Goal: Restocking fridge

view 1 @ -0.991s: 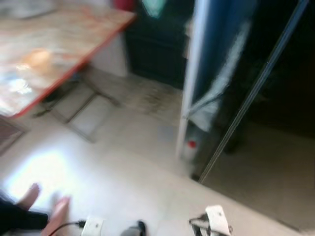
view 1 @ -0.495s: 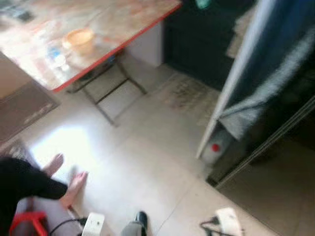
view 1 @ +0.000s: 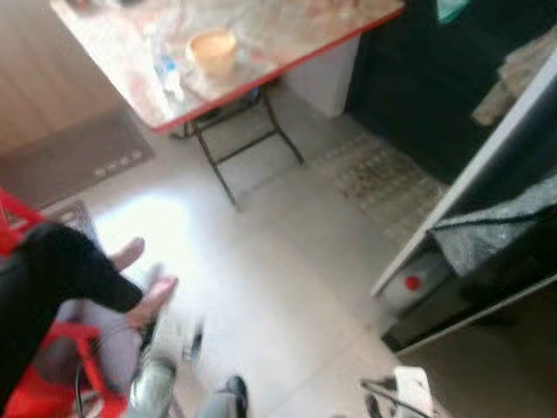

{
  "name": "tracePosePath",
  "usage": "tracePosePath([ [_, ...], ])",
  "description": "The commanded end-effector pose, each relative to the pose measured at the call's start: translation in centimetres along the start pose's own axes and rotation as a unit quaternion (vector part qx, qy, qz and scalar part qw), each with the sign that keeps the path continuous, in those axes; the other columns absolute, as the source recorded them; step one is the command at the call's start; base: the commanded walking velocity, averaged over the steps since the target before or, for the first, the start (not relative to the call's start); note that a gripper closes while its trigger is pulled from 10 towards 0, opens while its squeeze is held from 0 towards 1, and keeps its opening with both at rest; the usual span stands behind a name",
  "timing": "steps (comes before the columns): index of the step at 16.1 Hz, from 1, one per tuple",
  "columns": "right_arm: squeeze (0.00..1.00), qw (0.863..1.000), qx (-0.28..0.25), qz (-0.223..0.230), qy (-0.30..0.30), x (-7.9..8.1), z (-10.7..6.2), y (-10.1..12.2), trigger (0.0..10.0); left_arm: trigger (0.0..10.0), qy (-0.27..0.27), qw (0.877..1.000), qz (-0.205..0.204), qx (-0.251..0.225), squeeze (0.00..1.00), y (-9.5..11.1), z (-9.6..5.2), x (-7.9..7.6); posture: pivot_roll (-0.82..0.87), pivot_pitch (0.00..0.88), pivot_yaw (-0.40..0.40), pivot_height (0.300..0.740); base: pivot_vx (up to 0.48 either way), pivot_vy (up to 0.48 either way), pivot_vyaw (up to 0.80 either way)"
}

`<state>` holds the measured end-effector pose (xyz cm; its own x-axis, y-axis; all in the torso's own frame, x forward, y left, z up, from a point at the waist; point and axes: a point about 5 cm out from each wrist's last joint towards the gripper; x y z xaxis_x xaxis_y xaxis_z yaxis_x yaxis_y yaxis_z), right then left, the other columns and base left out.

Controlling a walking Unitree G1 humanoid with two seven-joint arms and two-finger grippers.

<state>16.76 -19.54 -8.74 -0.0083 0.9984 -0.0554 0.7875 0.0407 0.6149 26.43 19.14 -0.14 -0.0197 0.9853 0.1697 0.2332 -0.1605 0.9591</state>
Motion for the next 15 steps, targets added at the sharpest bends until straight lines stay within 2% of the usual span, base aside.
tracePosePath([
  [1,0.0,1.0,0.022,0.016,-0.014,-0.2,-0.4,-1.4,10.0,10.0,-0.001,0.997,0.009,-0.074,0.0,2.4,0.6,-0.1,-0.06,0.219,0.025,0.74,0.0,0.0,0.0],
  [4,0.0,0.998,0.02,0.044,-0.027,-0.4,-0.5,-1.6,10.0,10.0,-0.011,0.977,0.003,-0.211,0.0,7.6,0.7,-0.8,-0.06,0.211,0.029,0.74,0.0,0.0,0.0],
  [7,0.0,0.997,0.023,0.058,-0.033,-0.2,-0.4,-1.7,10.0,10.0,-0.005,0.964,0.014,-0.266,0.0,10.2,0.7,-0.4,-0.06,0.217,0.027,0.74,0.0,0.0,0.0],
  [8,0.0,0.997,0.024,0.065,-0.036,-0.2,-0.4,-1.7,10.0,10.0,-0.004,0.963,0.013,-0.27,0.0,10.5,0.7,-0.3,-0.06,0.217,0.029,0.74,0.0,0.0,0.0],
  [9,0.0,0.996,0.021,0.073,-0.037,0.0,-0.4,-1.5,10.0,10.0,0.006,0.961,-0.03,-0.274,0.0,11.6,1.1,0.0,-0.06,0.219,0.036,0.74,0.0,0.0,0.0],
  [10,0.0,0.996,0.019,0.074,-0.036,0.0,-0.4,-1.5,10.0,10.0,0.009,0.96,-0.053,-0.273,0.0,12.0,1.1,0.1,-0.05,0.218,0.035,0.74,0.0,0.0,0.0],
  [11,0.0,0.995,0.017,0.09,-0.046,-0.4,-0.4,-1.5,10.0,10.0,-0.005,0.959,-0.079,-0.272,0.0,12.4,0.9,-0.5,-0.04,0.196,0.026,0.74,0.0,0.0,0.0],
  [12,0.0,0.993,0.018,0.102,-0.055,-0.9,-0.5,-1.5,10.0,10.0,-0.023,0.959,-0.081,-0.269,0.0,12.4,0.7,-1.2,-0.04,0.184,0.025,0.74,0.0,0.0,0.0],
  [14,0.0,0.992,0.022,0.108,-0.066,-1.7,-0.6,-1.7,10.0,10.0,-0.023,0.957,-0.135,-0.258,0.0,12.2,0.6,-1.5,-0.05,0.16,0.015,0.74,0.0,0.0,0.0],
  [15,0.0,0.992,0.022,0.108,-0.067,-1.9,-0.6,-1.8,10.0,10.0,-0.021,0.958,-0.139,-0.252,0.0,12.1,0.6,-1.6,-0.05,0.15,0.007,0.74,0.0,0.0,0.0],
])
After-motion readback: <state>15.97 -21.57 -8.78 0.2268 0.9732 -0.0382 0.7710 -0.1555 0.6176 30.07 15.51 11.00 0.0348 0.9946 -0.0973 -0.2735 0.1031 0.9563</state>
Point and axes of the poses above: a point about 5 cm out from each wrist's last joint towards the gripper, its own z axis pointing out of the wrist towards the gripper, its own y axis along the axis of the wrist's last joint, x = y × z, and after that the axes turned 7 degrees about -z, right-handed
